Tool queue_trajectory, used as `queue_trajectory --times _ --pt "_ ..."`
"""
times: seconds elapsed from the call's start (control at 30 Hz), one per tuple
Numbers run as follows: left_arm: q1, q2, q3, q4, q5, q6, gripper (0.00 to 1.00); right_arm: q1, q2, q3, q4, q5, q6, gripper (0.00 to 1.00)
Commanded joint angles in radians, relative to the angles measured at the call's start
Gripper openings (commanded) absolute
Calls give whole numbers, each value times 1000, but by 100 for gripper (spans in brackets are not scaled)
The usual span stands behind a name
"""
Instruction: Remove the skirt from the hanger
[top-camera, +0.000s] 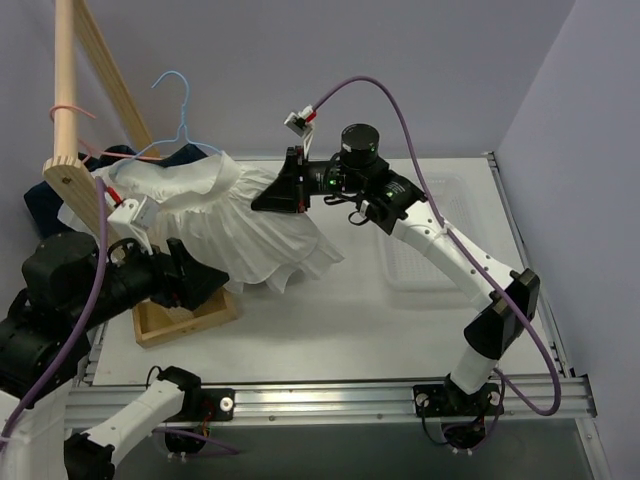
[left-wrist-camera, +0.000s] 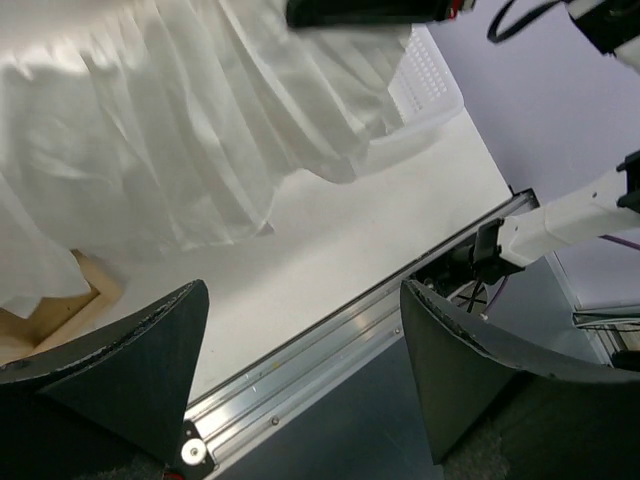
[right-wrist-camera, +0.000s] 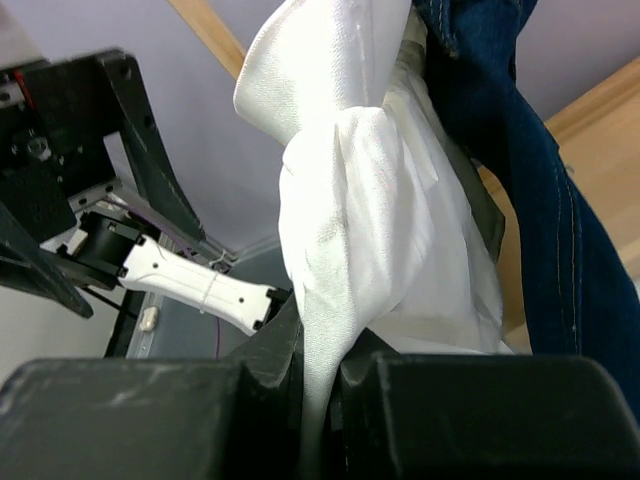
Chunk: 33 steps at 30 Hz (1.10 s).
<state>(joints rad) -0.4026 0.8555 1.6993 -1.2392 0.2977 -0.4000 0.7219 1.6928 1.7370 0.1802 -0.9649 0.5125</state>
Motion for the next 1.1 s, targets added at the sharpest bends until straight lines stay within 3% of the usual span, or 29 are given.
queue_trajectory --times 0.0,0.23,0.63,1.07 --pt "5 72 72 93 -25 39 86 -7 -97 -25 -4 17 -75 0" --pt "5 172 191 113 -38 29 85 -7 -208 -128 -142 43 -157 0" --pt "5 247 230 167 -49 -11 81 -6 -508 -468 -168 133 -71 0" --pt "5 320 197 231 -40 -28 75 25 -599 -499 -208 161 -9 0"
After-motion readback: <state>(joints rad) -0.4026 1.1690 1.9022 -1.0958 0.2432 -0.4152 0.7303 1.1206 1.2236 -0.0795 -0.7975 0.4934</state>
